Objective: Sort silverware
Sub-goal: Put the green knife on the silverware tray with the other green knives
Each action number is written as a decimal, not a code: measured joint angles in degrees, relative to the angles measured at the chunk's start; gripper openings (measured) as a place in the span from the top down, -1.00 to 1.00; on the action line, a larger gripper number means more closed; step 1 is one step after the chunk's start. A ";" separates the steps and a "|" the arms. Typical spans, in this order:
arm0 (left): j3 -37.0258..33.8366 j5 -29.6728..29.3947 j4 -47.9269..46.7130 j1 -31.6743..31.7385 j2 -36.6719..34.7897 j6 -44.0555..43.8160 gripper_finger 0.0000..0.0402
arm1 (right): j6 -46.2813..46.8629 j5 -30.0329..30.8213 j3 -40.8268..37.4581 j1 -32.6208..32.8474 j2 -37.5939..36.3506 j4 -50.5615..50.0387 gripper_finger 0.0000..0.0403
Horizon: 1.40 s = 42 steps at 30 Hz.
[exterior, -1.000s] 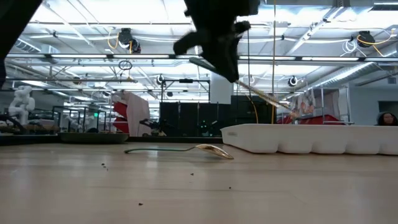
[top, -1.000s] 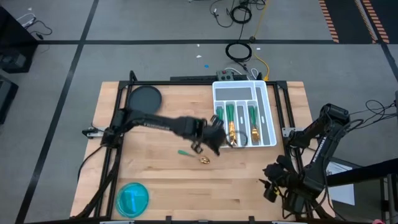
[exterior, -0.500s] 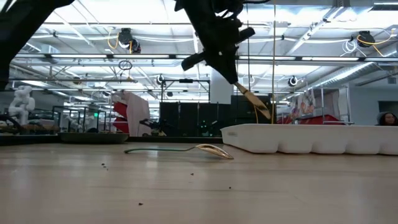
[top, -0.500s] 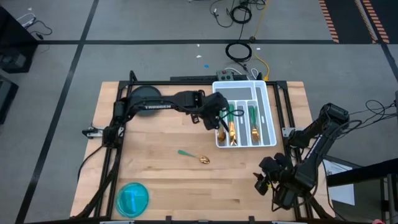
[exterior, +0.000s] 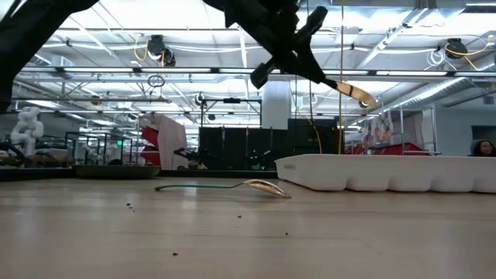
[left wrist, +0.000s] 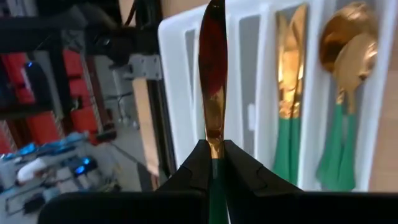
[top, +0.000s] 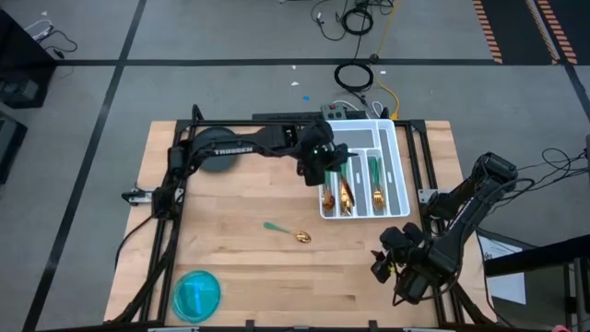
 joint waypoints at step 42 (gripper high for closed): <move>-0.02 13.16 -7.89 0.78 5.77 -9.28 0.89 | -7.89 2.75 -11.80 -27.32 -16.78 8.87 -0.02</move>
